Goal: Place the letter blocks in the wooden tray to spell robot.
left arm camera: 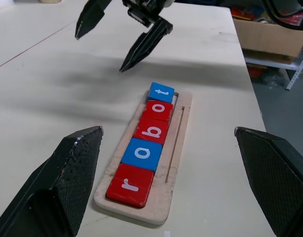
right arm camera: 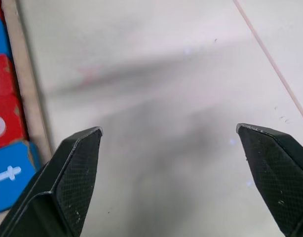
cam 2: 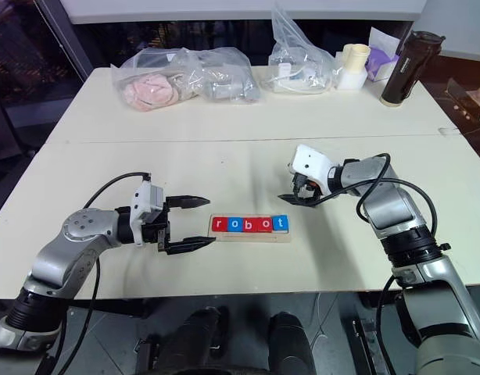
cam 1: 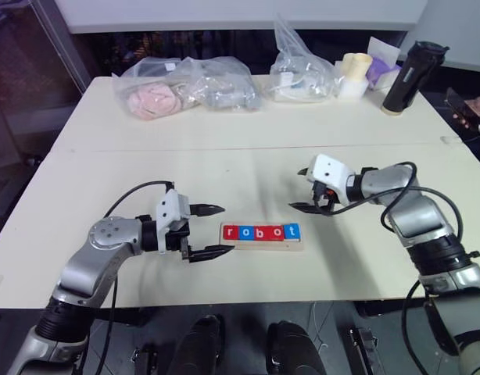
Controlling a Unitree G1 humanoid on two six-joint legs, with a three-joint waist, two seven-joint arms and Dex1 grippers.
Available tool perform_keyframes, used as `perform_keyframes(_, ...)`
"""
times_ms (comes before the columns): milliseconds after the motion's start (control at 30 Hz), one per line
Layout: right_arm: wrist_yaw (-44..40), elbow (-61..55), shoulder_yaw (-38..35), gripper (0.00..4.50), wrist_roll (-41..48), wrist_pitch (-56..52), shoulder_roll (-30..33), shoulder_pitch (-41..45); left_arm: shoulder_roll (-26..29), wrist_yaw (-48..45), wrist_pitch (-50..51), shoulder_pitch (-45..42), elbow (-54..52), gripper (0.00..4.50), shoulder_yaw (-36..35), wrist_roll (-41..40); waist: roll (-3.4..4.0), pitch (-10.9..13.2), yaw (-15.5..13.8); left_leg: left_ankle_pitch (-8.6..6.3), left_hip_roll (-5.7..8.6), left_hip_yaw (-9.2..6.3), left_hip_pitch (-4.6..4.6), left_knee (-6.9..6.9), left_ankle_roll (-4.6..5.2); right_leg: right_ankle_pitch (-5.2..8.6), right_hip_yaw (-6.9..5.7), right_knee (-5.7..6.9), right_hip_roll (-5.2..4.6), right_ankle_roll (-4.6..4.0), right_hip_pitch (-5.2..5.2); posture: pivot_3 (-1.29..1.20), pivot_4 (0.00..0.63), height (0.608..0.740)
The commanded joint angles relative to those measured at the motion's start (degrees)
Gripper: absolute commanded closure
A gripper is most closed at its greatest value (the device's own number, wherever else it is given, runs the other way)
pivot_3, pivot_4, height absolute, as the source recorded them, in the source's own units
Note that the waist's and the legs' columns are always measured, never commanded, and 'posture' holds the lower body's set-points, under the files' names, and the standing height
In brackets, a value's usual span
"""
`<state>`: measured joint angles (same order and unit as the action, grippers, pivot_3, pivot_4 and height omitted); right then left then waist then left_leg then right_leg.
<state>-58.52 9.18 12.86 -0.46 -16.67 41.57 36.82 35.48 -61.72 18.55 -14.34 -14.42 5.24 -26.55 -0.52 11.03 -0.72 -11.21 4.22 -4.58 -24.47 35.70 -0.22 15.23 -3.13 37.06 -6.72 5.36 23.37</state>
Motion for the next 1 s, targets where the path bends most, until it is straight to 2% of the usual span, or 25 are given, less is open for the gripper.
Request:
perform_keyframes(33, 0.6, -0.7, -0.1, 0.02, -1.4, 3.0, 0.5, -1.5, 0.2, -0.1, -0.4, -0.8, -1.7, 0.00, -1.0, -0.7, 0.00, 0.0, 0.0, 0.00, 0.00, 0.00, 0.00, 0.00, 0.00, 0.00, 0.00, 0.00, 0.00, 0.00, 0.00, 0.00, 0.150, 0.725)
perform_keyframes(400, -1.8, -7.3, -0.7, 0.02, -0.1, 0.5, 0.7, -6.1, 0.1, -0.3, -0.5, -1.1, -1.4, 0.00, -0.8, -0.6, 0.00, 0.0, 0.1, 0.01, -0.06, -0.02, 0.03, 0.02, 0.00, 0.00, 0.00, 0.05, 0.04, 0.00, 0.01, 0.00, 0.150, 0.725)
perform_keyframes(633, 0.1, -7.0, -1.5, 0.02, -0.7, 0.2, 0.2, -5.7, -0.1, -0.4, -0.5, -1.6, -1.0, 0.00, -0.6, -0.5, 0.00, 0.0, 0.0, 0.01, -0.05, -0.02, 0.03, 0.03, 0.00, 0.00, 0.00, 0.05, 0.03, 0.00, 0.00, 0.00, 0.150, 0.725)
perform_keyframes(1000, -2.7, -11.6, -1.2, 0.02, 1.1, -2.1, 1.2, -7.3, -0.4, -0.2, -0.4, -1.7, -0.9, 0.00, -0.5, -0.5, 0.00, 0.0, 0.1, 0.01, -0.05, -0.02, 0.03, 0.03, 0.00, 0.00, 0.00, 0.05, 0.04, 0.00, 0.00, 0.00, 0.150, 0.725)
